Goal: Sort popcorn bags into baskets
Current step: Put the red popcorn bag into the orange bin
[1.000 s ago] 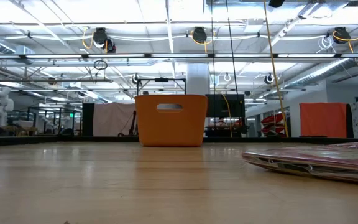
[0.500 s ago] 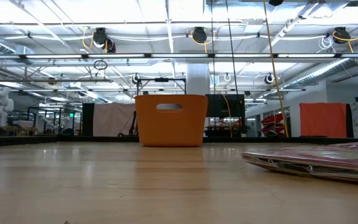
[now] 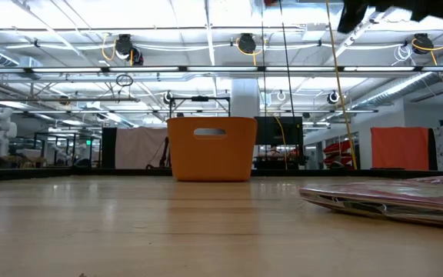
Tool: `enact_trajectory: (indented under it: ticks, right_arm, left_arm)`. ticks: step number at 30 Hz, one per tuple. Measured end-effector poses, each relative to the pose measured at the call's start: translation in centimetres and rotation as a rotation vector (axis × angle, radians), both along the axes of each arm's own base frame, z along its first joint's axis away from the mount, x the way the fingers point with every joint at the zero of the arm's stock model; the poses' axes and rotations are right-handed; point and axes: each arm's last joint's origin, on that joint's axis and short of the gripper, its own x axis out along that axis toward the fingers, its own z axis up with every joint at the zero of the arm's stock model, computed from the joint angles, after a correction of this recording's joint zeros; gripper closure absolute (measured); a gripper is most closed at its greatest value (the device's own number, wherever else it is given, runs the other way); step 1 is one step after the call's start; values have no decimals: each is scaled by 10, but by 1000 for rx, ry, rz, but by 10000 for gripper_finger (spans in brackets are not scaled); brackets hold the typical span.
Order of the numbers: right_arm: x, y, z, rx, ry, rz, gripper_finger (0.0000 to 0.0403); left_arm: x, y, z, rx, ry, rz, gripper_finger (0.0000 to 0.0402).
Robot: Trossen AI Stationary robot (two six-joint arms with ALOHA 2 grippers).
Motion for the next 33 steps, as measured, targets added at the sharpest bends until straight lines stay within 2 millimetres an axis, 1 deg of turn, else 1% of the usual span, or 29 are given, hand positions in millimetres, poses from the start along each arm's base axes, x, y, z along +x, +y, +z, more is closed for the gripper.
enact_trajectory:
  ticks: [2,4,7,10,12,15,21,26,29,33]
  right_arm:
    - [-2,-2,-5,12,24,-6,392]
    - [-3,-4,-8,29,38,-17,393]
    - [-3,-7,-11,31,50,-25,393]
    - [-3,-8,-10,36,46,-29,393]
    - [-3,-8,-10,36,47,-31,393]
    - [-2,-9,-11,41,51,-33,393]
    - [-1,-9,-16,36,99,-28,393]
    - [0,-8,-20,33,137,-26,392]
    - [0,-8,-22,40,153,-25,392]
    - [1,-8,-22,47,159,-28,392]
  left_arm:
    - [-1,2,8,-14,-3,-12,133]
    - [-2,2,12,-13,56,-52,134]
    - [9,3,21,-13,123,-63,147]
    - [19,9,21,3,237,-61,162]
    - [26,12,17,0,303,-74,168]
    - [40,14,7,4,353,-110,166]
    - [61,13,-20,91,421,-135,133]
    - [70,12,-27,119,402,-147,110]
    - [71,13,-29,119,404,-147,116]
    - [72,22,-28,96,402,-162,156]
